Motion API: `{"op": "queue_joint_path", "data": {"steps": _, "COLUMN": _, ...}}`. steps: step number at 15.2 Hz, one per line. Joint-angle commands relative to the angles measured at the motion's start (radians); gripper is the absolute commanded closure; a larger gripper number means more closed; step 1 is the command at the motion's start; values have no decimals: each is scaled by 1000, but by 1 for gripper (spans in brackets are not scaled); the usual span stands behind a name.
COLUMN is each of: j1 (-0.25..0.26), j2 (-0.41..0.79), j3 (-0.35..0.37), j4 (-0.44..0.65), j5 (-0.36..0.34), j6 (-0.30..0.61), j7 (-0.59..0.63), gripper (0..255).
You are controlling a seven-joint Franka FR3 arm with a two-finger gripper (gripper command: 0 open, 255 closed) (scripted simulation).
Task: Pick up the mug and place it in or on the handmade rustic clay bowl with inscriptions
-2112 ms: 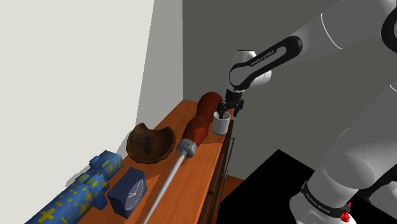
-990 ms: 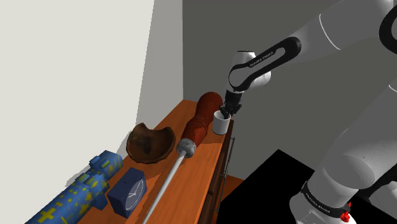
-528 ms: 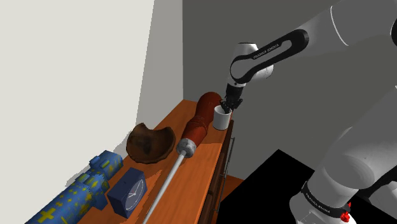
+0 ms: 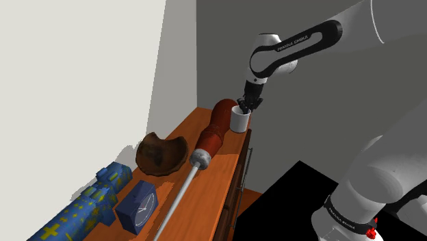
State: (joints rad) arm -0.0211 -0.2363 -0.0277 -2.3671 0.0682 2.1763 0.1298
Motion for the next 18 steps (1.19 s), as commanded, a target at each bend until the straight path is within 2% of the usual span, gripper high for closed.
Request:
{"op": "queue_joint_path", "data": {"steps": 1, "j1": 0, "j2": -13, "j3": 1, "j4": 17, "j5": -1, "j6": -30, "j7": 3, "gripper": 255}}
{"op": "queue_joint_path", "data": {"steps": 18, "j1": -2, "j2": -69, "j3": 1, "j4": 188, "j5": -10, "j6": -257, "j7": 19, "gripper": 255}}
